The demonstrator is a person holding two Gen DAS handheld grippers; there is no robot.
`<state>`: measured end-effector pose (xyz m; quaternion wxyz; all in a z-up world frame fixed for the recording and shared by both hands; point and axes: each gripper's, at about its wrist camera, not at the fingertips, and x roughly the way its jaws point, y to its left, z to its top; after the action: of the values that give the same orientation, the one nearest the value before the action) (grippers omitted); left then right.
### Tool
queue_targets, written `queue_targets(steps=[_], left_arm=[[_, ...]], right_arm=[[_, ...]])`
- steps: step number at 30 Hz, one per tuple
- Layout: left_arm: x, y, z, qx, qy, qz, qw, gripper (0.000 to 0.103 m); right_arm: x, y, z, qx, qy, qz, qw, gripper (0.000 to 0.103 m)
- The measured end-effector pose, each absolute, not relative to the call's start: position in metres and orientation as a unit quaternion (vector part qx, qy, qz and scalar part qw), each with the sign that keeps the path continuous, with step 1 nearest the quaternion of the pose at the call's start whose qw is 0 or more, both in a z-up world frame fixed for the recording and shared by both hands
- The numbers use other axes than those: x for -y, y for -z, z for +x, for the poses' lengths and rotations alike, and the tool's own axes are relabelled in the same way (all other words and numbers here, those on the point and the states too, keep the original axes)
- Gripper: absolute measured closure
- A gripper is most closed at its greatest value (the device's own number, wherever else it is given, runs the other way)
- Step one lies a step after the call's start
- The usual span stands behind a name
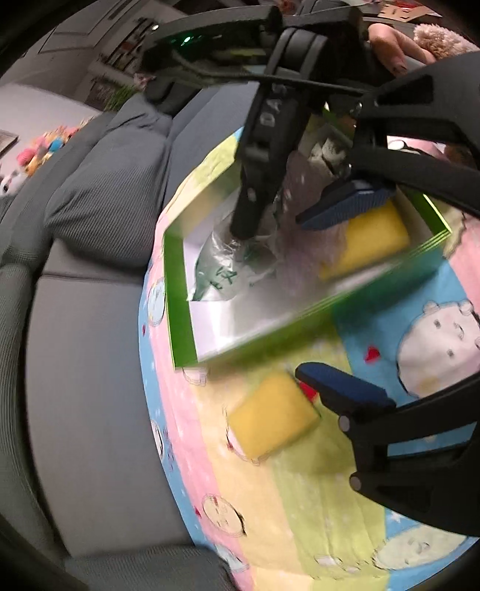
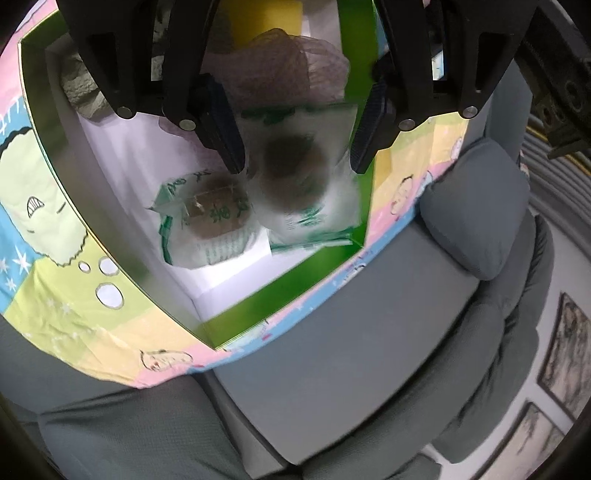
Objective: Organize objects
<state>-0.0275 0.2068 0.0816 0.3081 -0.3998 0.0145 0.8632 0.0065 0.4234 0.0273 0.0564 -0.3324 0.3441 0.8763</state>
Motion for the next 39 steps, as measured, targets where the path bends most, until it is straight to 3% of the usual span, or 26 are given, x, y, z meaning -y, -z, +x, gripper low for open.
queue_targets(steps=[3, 11, 13, 17, 24, 28, 36, 39], left_arm=[[-0.177, -0.082, -0.026, 0.002, -0.869, -0.405, 0.282, 0.025], [-0.071, -0.063, -0.016, 0.065, -0.885, -0.417, 0.195, 0.015], [-0.043, -0.050, -0.015, 0.086, -0.885, -0.426, 0.170, 0.015], [0.001, -0.025, -0.014, 0.144, -0.876, -0.441, 0.136, 0.015], [0.036, -0.002, -0.015, 0.219, -0.873, -0.423, 0.103, 0.015], [0.040, -0.007, -0.014, 0.215, -0.885, -0.403, 0.090, 0.015], [0.042, -0.002, -0.016, 0.224, -0.878, -0.413, 0.089, 0.015], [0.042, -0.003, -0.014, 0.221, -0.880, -0.410, 0.088, 0.015]], right_arm=[[-0.418, -0.033, 0.010, -0.329, -0.887, -0.320, 0.059, 0.031], [-0.395, -0.057, 0.025, -0.301, -0.901, -0.303, 0.071, 0.031], [-0.378, -0.068, 0.022, -0.280, -0.905, -0.316, 0.056, 0.031], [-0.329, -0.088, -0.003, -0.219, -0.909, -0.355, 0.011, 0.021], [-0.257, -0.070, -0.085, -0.138, -0.874, -0.465, -0.029, 0.021], [-0.243, -0.034, -0.130, -0.082, -0.847, -0.524, 0.026, 0.039], [-0.235, 0.012, -0.167, -0.026, -0.823, -0.559, 0.099, 0.052], [-0.230, 0.012, -0.168, 0.002, -0.823, -0.552, 0.131, 0.074]])
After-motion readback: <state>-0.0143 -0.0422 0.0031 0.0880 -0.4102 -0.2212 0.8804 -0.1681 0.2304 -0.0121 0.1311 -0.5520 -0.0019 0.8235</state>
